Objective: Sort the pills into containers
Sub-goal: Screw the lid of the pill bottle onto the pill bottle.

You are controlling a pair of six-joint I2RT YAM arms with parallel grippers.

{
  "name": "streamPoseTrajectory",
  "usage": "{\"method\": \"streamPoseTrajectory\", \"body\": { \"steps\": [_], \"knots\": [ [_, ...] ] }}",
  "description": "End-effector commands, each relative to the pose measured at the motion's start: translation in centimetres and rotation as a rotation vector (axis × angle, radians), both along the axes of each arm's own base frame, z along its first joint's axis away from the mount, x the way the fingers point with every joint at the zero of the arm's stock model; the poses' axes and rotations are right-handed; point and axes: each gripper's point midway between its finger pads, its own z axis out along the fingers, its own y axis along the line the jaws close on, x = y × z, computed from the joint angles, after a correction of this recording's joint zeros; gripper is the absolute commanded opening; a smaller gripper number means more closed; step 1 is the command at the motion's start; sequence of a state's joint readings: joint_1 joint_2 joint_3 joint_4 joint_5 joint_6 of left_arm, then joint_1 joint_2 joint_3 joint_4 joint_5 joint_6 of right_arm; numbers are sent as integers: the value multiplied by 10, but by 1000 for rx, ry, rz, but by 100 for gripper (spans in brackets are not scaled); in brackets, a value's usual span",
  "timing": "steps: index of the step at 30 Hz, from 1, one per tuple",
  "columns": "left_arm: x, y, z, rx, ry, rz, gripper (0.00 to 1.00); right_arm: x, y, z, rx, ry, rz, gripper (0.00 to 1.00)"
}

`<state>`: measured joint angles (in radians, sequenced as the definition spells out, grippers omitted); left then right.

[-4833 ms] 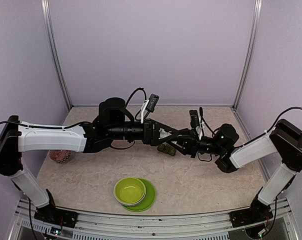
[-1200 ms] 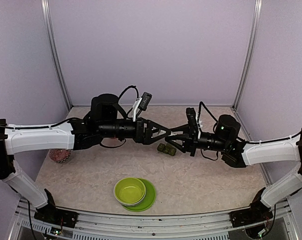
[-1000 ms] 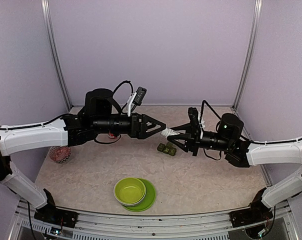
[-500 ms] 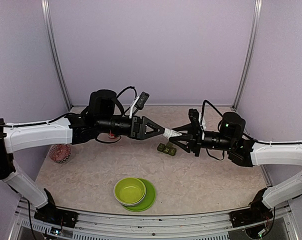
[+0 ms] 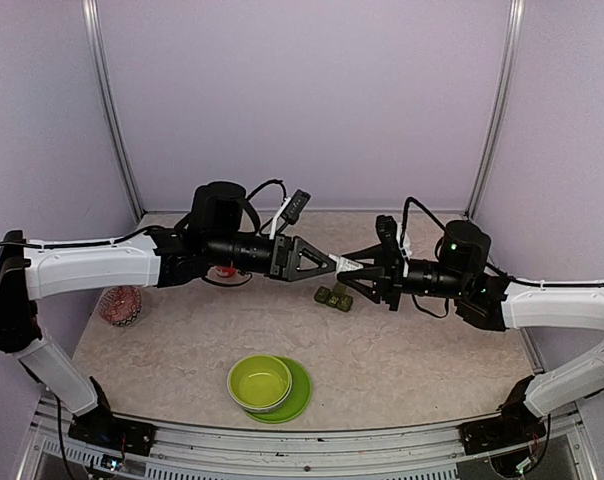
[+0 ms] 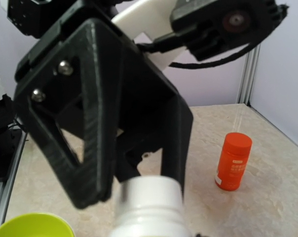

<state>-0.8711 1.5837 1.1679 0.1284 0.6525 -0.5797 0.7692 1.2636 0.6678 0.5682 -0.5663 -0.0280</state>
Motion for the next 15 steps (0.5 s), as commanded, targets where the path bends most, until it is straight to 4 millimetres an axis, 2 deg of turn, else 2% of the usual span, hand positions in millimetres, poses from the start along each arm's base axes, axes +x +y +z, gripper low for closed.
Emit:
{"method": "streamPoseTrajectory", "body": {
  "steps": [1, 10, 15],
  "knots": [
    [1, -7, 12, -42, -22, -24, 47, -2, 4, 9, 5, -19, 19, 17],
    [-3, -10, 9, -38, -53, -56, 13, -2, 5, 7, 2, -4, 24, 17],
    [-23, -12, 16, -68, -183, -161, 12, -11, 9, 14, 49, 76, 85, 17]
  ]
}}
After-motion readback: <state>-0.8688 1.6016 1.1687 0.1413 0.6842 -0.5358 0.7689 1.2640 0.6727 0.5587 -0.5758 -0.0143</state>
